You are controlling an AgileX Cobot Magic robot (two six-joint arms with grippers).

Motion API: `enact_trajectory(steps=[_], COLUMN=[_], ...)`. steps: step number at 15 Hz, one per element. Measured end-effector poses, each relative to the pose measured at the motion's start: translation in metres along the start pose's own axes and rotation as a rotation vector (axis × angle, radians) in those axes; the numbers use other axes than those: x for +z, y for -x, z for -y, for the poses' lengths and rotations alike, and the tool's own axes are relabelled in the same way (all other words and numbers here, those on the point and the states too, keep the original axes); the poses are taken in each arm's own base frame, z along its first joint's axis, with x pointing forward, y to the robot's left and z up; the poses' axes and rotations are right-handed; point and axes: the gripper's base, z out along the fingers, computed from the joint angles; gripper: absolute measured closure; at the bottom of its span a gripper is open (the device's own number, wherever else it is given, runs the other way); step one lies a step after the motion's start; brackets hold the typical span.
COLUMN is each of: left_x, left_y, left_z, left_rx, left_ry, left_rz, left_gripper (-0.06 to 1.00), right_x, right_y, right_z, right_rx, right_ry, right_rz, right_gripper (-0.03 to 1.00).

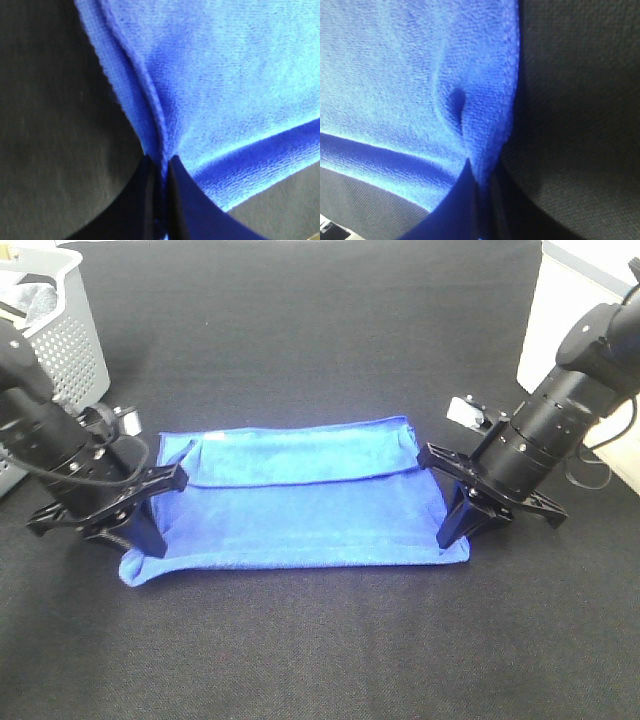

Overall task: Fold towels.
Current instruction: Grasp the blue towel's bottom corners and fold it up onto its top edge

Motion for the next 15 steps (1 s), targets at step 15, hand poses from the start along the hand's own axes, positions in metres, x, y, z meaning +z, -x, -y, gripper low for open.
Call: enact_trajectory(steps=[15], left_x=[-0.022], left_y=[0.105], left_z=[0.023], left_rx=[0.094], left_ry=[0.046], left_rz=[0.323], left_gripper=[0.9], right_x=[-0.029], right_y=[0.112], right_z=[-0.029], right_rx=[-0.143], right_ry=[0.035], right_rz=[0.287], right_gripper=[0.97])
